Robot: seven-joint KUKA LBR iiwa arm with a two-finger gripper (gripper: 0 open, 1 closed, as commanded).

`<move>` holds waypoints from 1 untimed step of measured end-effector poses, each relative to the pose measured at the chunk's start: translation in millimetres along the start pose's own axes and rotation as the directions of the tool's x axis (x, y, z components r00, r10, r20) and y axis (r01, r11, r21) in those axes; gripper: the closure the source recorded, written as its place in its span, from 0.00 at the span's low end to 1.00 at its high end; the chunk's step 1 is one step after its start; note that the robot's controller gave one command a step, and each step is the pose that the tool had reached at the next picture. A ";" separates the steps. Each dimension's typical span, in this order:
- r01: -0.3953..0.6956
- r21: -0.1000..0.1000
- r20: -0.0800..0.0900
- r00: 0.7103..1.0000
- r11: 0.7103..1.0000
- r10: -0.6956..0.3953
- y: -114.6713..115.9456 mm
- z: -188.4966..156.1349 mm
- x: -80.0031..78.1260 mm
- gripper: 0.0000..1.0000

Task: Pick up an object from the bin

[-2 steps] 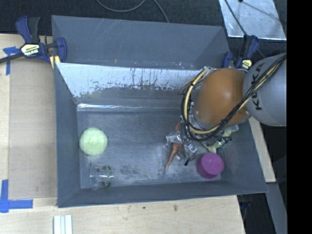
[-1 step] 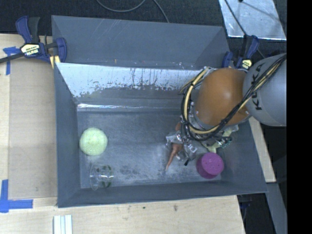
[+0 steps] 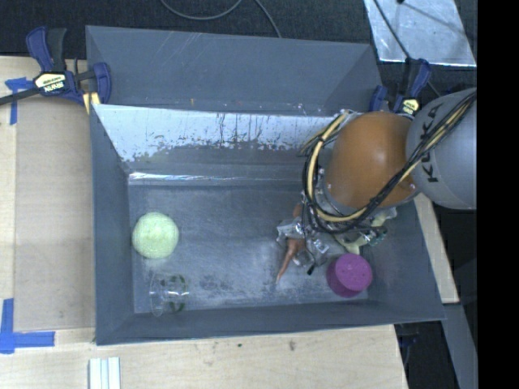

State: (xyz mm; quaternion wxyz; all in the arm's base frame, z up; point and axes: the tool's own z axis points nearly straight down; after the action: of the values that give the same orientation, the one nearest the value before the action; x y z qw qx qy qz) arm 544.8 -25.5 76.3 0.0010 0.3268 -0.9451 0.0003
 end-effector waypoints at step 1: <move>-0.002 -0.004 -0.002 1.000 1.000 0.002 1.0 -15.4 1.0 1.00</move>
Offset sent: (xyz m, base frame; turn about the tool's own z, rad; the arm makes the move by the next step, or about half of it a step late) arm 0.0000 0.0002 0.0765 0.0000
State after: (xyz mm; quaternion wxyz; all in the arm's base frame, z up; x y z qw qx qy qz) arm 543.4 -25.3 91.8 0.0028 0.3260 -0.9454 -0.0010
